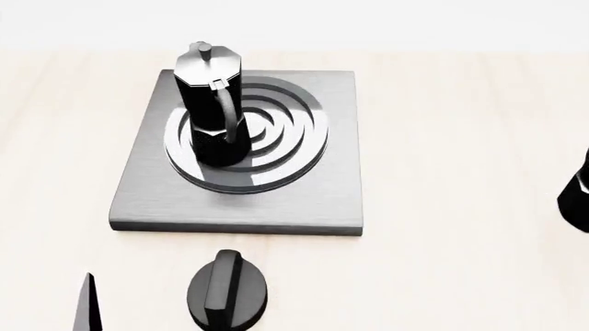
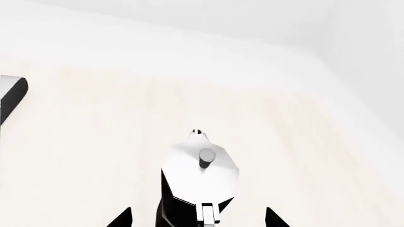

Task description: Put both moka pots on the stove.

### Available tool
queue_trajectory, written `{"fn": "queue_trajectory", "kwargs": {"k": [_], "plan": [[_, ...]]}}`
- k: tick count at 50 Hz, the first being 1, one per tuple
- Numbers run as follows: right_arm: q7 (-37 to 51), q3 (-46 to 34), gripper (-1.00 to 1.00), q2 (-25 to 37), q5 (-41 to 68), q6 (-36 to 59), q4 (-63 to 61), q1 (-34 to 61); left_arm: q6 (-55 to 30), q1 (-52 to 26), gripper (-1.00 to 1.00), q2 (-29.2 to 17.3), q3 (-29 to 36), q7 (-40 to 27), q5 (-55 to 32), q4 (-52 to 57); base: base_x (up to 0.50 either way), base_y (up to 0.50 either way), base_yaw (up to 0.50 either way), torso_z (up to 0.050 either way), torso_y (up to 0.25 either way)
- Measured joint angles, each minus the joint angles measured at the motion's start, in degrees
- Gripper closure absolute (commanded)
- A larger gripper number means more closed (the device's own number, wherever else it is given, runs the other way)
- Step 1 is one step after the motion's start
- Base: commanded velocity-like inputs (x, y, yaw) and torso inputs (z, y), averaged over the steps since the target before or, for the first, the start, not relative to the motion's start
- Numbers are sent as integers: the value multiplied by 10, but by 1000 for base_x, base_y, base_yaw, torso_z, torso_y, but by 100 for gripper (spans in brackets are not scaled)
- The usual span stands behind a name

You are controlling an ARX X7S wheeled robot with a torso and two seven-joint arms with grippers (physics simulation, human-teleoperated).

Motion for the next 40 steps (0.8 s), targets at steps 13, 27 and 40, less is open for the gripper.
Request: {"fn": "queue_trajectory", "kwargs": {"k": [13,27,40], "plan": [[-41,-24,-100,-36,-30,-5,89,13,1,-3,-100,0,5,1,1,-4,0,0,0,0,0],[-68,-35,-100,-79,-61,-48,186,22,18,-5,-100,0,8,4,2,-22,0,0,0,0,0],[-96,-47,-100,-139,-98,-113,307,35,12,-5,-100,-1,10,1,2,-15,0,0,0,0,0]]}}
